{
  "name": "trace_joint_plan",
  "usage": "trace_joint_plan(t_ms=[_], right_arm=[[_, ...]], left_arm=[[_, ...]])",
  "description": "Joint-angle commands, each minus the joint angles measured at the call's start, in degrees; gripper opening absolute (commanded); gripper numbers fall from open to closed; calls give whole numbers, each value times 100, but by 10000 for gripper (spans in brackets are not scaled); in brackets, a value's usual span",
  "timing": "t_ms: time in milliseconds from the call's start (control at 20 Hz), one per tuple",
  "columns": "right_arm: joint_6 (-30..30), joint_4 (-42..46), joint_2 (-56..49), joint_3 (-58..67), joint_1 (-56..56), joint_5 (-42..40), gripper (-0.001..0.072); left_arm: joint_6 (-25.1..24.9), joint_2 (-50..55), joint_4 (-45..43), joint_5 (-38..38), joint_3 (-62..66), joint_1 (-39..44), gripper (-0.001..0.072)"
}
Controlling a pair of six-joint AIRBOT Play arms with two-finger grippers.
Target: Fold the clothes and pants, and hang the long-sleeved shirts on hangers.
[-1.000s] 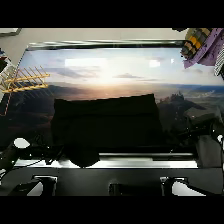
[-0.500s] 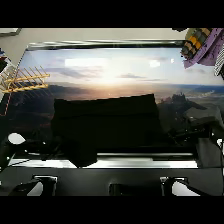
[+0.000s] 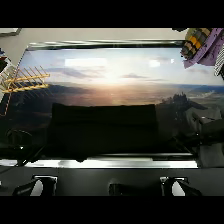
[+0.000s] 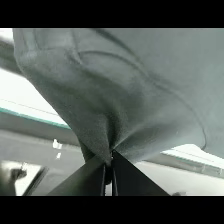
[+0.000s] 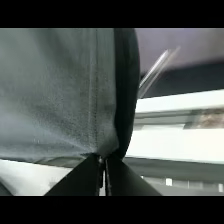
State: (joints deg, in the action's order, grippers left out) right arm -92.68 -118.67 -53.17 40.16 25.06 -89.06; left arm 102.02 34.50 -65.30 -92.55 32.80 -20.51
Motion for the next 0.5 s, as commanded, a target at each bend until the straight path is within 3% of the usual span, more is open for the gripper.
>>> trace_joint_plan(t_ms=[0,200,450], right_arm=[[409,7,907,0,-2,-223,30],[-531,-804,612,0,-4,1222,29],[-1209,-739,-756,188,-791,2487,30]], left_arm=[[-15,-476,24,-378,59,-151,17],[-568,562,518,568,90,87,17],[-1082,2640,511,1327,1049,560,16]])
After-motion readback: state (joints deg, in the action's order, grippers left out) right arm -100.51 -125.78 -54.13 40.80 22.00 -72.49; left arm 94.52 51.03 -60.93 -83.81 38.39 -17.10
